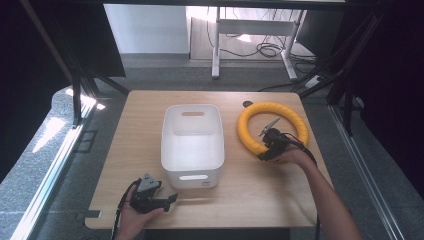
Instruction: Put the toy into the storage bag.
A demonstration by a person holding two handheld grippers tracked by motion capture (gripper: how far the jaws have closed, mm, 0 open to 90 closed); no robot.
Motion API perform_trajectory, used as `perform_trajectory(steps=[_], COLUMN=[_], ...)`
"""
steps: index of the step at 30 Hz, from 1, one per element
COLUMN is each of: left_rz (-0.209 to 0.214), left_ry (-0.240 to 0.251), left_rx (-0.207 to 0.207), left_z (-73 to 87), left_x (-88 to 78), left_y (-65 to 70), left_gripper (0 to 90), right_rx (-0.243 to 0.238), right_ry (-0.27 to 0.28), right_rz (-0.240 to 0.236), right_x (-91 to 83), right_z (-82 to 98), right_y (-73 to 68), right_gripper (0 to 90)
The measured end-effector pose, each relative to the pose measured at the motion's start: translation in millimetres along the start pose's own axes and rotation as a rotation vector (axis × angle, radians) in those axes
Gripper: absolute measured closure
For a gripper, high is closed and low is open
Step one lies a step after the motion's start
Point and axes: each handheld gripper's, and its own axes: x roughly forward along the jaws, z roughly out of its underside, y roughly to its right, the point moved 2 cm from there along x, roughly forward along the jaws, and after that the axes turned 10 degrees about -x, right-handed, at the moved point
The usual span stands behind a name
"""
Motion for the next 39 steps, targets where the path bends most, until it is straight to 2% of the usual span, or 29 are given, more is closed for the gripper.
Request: perform_trajectory(steps=[7, 10, 18, 20, 24, 31, 33, 35, 36, 39], left_rz=[0.003, 0.002, 0.002, 0.003, 0.002, -0.003, -0.004, -0.004, -0.004, -0.003], left_ry=[-0.005, -0.004, -0.010, -0.007, -0.004, -0.001, -0.001, 0.000, 0.000, 0.001], left_rx=[0.002, 0.002, 0.008, 0.010, 0.008, 0.001, 0.001, 0.000, 0.001, 0.001], left_z=[0.2, 0.1, 0.4, 0.5, 0.2, 0.2, 0.2, 0.1, 0.1, 0.0], left_x=[1.7, 1.4, 2.4, 2.5, 1.7, 2.1, 2.1, 2.1, 2.0, 1.9], left_y=[1.1, 1.1, 2.3, 3.3, 3.0, 0.8, 0.9, 1.1, 1.3, 1.7], left_gripper=[21.9, 21.9, 21.9, 21.8, 21.8, 21.8, 21.8, 21.8, 21.8, 21.8], right_rx=[-0.024, -0.036, -0.031, -0.035, -0.039, -0.025, -0.018, 0.016, 0.016, 0.047], right_ry=[-0.040, -0.052, -0.049, -0.088, -0.106, -0.078, -0.049, 0.012, 0.012, 0.088], right_rz=[-0.001, -0.016, -0.044, -0.072, -0.092, -0.117, -0.129, -0.157, -0.157, -0.181], right_x=[8.5, 12.6, 13.6, 14.3, 14.6, 11.2, 7.6, -2.0, -2.0, -15.8], right_z=[3.1, 2.9, 1.8, -2.1, -4.2, -4.1, -5.8, -10.1, -10.1, -13.2], right_y=[1.8, 3.4, 8.3, 10.4, 12.9, 14.0, 13.8, 14.3, 14.3, 17.4], right_gripper=[37.7, 40.4, 46.7, 47.7, 48.3, 49.2, 49.6, 50.1, 50.1, 50.4])
